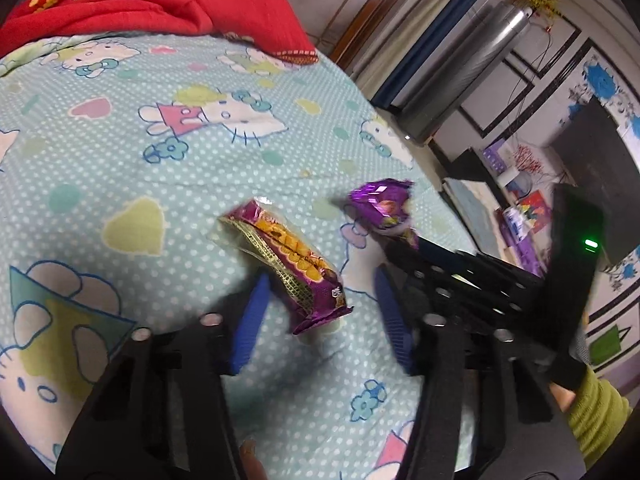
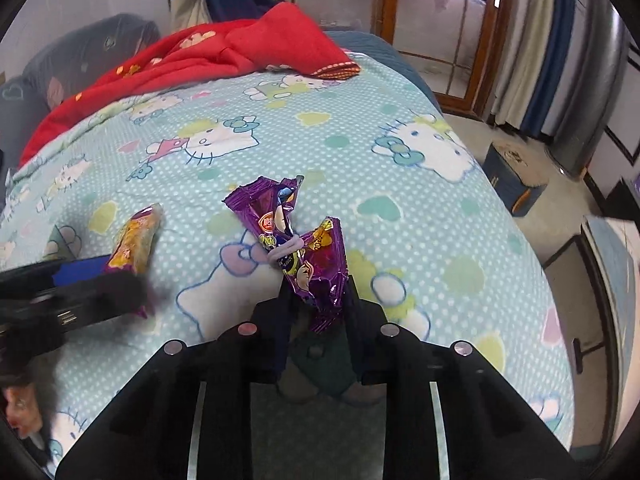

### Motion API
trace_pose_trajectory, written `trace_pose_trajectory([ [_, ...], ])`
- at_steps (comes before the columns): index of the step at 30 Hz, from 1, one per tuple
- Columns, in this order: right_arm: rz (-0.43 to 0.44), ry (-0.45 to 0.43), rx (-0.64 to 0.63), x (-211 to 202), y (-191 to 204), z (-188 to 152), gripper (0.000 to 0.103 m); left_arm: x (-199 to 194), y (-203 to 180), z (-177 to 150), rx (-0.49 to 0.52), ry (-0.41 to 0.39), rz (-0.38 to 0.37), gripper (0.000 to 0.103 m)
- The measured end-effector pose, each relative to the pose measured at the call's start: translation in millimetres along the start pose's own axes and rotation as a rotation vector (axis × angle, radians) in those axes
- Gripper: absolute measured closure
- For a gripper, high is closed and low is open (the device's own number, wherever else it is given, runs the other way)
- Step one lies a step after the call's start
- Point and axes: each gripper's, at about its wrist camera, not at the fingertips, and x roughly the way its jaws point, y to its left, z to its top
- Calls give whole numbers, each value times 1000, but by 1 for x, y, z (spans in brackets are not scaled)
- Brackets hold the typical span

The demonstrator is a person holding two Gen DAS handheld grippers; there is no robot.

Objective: Collect trash
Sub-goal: 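Grasp the purple-yellow snack bar with the left tool while the right tool grasps the purple wrapper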

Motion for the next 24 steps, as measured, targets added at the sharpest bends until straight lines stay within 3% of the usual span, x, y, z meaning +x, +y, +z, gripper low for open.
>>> trace_pose_trajectory([
  [3, 8, -14, 50, -11, -2, -14, 81, 3, -1, -1, 18, 5, 24, 82],
  [12, 11, -62, 172, -52, -6, -60, 81, -5, -13, -13, 64, 15, -17, 86],
  [24, -39, -141, 319, -118, -40, -106, 81, -28, -82, -36, 252, -10, -118, 86],
])
